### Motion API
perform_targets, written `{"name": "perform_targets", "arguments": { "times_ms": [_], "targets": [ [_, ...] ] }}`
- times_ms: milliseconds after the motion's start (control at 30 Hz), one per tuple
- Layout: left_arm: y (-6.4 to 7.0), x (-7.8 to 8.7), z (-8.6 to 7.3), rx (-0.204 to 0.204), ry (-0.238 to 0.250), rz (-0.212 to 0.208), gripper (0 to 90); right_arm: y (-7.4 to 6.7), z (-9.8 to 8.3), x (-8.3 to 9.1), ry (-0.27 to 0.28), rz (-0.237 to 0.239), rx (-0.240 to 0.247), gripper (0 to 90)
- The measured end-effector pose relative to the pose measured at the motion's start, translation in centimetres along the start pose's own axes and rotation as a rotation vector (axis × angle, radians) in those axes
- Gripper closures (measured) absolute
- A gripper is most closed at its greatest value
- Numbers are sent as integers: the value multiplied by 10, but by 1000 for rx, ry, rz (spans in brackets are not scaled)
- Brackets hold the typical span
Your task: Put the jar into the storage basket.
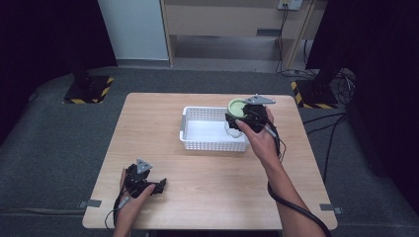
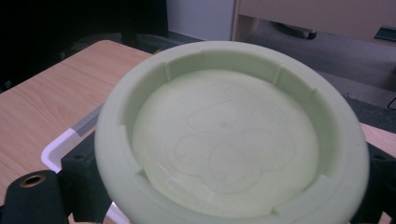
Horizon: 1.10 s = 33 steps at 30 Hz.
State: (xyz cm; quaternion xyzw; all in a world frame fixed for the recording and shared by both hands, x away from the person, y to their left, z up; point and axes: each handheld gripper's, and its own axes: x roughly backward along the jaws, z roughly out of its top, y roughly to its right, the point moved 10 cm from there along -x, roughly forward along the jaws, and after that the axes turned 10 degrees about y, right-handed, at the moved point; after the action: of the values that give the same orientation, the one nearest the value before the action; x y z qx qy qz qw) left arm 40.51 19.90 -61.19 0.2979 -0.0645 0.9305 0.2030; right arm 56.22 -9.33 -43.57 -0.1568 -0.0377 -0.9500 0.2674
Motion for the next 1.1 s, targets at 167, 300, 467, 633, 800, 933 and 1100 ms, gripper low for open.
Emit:
{"name": "perform_targets", "arguments": {
  "times_ms": [167,300,467,633,800,933,1100],
  "targets": [
    [0,0,0,0,0,0,0,4,-2,-12,-11,-18,0,115],
    [0,0,0,0,0,0,0,7,-4,-19,-13,-23,-13,115],
    [0,0,0,0,0,0,0,6,-8,-26,-23,-21,-6,115],
    [0,0,0,0,0,0,0,5,-12,-35,-25,-28,-8,115],
    [0,0,0,0,0,0,0,4,-17,-41,-30,-34,-16,115],
    [0,0,0,0,0,0,0,4,-21,-46,-31,-36,-21,115],
    [0,0,0,0,0,0,0,3,-25,-49,-34,-40,-24,115]
  ]
}}
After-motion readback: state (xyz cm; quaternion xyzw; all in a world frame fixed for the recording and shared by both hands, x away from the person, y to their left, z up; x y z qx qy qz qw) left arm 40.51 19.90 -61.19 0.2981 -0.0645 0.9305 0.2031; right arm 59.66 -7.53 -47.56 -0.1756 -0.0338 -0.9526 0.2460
